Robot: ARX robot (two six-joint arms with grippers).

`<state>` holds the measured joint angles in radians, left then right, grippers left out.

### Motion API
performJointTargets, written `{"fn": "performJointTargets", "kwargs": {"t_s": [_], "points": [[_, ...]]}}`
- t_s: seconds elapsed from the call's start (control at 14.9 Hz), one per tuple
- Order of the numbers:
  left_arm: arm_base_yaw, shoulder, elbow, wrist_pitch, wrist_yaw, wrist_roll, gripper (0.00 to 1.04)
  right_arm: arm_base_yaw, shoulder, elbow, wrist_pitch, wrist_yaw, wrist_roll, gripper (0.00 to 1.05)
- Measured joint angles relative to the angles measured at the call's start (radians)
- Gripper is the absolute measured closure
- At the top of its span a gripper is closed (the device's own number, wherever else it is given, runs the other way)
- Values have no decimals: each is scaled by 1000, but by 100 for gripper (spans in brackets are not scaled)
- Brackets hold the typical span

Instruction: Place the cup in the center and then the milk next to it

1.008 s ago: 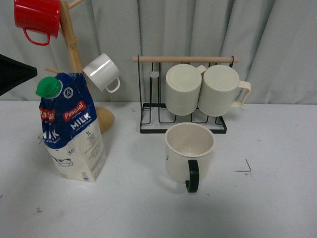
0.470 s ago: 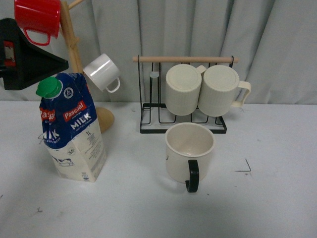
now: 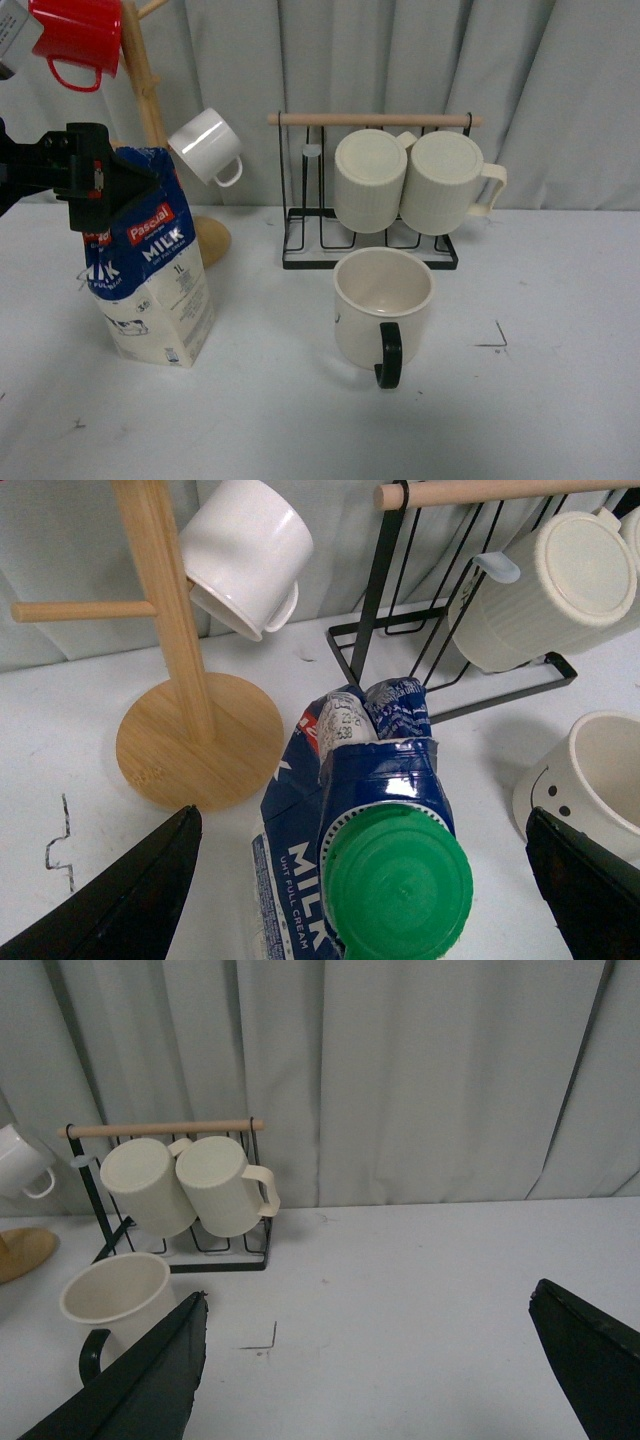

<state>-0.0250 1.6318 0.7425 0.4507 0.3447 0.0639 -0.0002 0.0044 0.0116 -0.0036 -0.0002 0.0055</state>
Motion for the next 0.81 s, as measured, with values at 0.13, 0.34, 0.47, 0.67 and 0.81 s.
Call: {"fn": "performJointTargets", "kwargs": {"t_s": [0.13, 0.34, 0.47, 0.67, 0.81], "points": [[-32, 14, -19, 38, -11, -2, 7, 0, 0, 0, 0, 0, 0, 6], [-91, 88, -62, 101, -54, -4, 7, 0, 0, 0, 0, 0, 0, 6], [-104, 124, -68, 147, -80, -5, 7, 0, 0, 0, 0, 0, 0, 6], [-104, 148, -68, 163, -126, -5, 27, 0, 0, 0, 0, 0, 0, 6], [-105, 148, -68, 167, -143, -11, 52, 0, 0, 0, 0, 0, 0, 6]]}}
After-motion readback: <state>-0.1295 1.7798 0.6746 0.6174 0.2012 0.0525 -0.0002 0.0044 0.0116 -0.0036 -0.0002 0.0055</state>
